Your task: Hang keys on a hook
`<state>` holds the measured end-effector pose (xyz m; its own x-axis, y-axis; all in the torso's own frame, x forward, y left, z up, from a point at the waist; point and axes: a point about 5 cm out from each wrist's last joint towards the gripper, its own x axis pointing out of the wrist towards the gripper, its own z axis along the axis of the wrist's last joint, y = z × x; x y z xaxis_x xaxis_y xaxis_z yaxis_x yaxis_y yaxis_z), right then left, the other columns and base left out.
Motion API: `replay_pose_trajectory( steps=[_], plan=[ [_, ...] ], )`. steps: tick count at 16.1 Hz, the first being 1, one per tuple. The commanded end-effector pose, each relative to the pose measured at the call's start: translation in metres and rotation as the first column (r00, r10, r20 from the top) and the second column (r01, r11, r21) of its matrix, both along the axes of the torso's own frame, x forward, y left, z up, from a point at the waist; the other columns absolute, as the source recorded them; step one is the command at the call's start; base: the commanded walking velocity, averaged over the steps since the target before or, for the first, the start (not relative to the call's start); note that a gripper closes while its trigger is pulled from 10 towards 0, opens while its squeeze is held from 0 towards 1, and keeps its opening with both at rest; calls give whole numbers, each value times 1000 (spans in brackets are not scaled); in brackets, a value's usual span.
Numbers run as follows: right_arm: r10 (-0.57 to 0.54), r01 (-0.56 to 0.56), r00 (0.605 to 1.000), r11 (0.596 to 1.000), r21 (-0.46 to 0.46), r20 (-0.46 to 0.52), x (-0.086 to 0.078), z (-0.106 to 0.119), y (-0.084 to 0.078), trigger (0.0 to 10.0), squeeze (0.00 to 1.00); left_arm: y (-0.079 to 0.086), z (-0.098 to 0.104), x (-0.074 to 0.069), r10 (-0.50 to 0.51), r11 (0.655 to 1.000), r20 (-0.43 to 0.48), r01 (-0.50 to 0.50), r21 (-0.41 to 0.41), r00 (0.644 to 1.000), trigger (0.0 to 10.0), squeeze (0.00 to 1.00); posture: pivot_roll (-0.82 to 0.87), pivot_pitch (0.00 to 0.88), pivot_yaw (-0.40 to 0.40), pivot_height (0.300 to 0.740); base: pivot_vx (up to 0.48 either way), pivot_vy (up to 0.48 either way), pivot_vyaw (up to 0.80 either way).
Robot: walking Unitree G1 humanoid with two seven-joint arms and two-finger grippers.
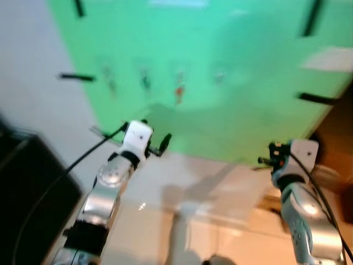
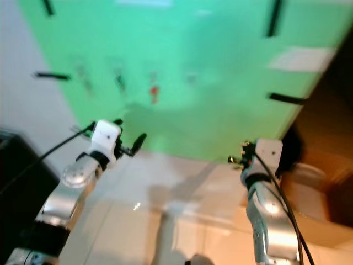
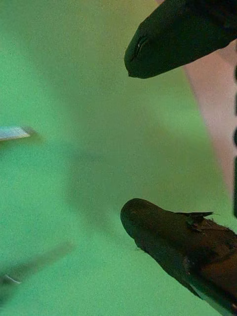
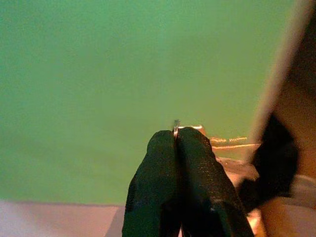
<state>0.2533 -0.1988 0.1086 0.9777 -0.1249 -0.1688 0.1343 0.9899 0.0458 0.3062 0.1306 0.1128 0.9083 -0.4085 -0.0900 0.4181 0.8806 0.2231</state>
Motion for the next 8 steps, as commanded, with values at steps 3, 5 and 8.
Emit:
replay_pose_trajectory(
  steps=[3,5,8],
  plan=[
    [12,-12,1000,1000,8,4,0,1,7,10000,0,10,0,0,21,1000,-4,-21,10,1000,10000,0,-184,0,79,740,0,0,-800],
    [13,-13,1000,1000,4,6,0,1,7,10000,0,8,2,1,8,1000,11,-8,29,1000,10000,0,-184,0,81,740,0,0,-716],
    [13,-13,1000,1000,-6,14,-1,2,6,10000,0,7,1,1,14,1000,1,-14,15,1000,10000,0,-194,0,91,740,0,0,0]
  ],
)
